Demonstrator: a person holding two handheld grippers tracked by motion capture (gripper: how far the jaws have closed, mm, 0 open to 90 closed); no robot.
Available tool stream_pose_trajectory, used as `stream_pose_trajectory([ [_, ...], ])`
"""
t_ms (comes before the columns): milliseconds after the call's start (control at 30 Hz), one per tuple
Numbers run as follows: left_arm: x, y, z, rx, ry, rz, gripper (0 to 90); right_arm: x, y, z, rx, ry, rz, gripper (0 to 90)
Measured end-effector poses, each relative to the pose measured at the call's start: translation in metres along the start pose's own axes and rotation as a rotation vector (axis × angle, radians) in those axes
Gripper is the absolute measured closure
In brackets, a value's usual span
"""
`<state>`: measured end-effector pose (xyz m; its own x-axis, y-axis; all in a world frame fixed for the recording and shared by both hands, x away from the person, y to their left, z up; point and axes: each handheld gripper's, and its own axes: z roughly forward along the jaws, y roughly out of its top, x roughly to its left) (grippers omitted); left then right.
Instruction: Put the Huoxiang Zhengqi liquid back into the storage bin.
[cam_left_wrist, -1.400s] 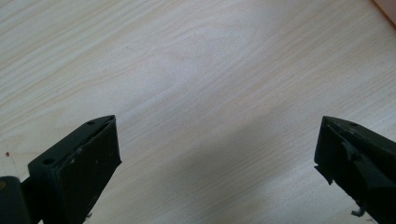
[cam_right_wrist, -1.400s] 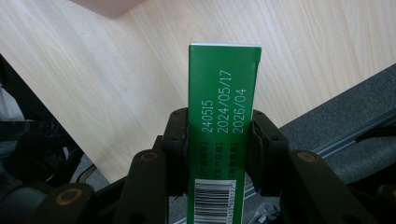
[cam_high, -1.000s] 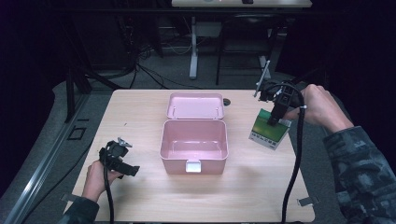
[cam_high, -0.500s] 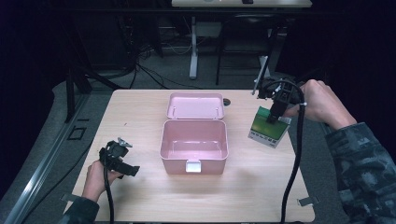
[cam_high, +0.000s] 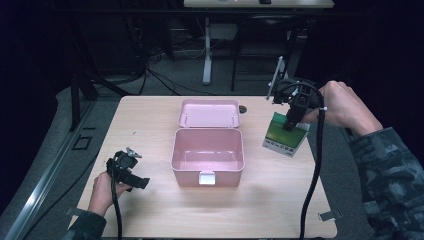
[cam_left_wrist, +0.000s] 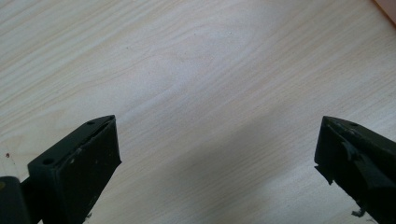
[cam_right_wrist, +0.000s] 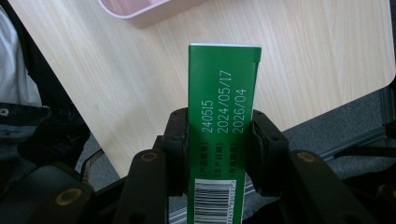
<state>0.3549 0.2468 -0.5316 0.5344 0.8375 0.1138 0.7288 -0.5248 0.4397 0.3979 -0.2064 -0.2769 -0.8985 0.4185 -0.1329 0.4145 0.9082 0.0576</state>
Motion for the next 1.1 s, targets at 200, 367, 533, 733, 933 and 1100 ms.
stream_pose_trajectory([
  [200, 0.000, 0.000, 0.000, 0.001, 0.001, 0.002, 0.3, 0.004, 0.006, -0.007, -0.003, 0.003, -0.022, 63.7],
  [367, 0.000, 0.000, 0.000, 0.004, -0.002, 0.003, 0.3, 0.007, 0.012, -0.012, -0.014, 0.002, -0.038, 63.7],
  [533, 0.000, 0.000, 0.000, 0.007, -0.001, 0.004, 0.3, 0.010, 0.019, -0.018, -0.018, 0.002, -0.057, 63.7],
  [733, -0.001, 0.000, 0.001, 0.007, -0.003, 0.007, 0.3, 0.014, 0.030, -0.025, -0.023, 0.000, -0.080, 63.7],
  [933, -0.001, 0.000, 0.001, 0.009, -0.007, 0.008, 0.4, 0.019, 0.043, -0.030, -0.027, -0.002, -0.105, 63.7],
  [1100, -0.001, 0.000, 0.001, 0.008, -0.008, 0.011, 0.3, 0.023, 0.052, -0.034, -0.032, -0.004, -0.127, 63.7],
])
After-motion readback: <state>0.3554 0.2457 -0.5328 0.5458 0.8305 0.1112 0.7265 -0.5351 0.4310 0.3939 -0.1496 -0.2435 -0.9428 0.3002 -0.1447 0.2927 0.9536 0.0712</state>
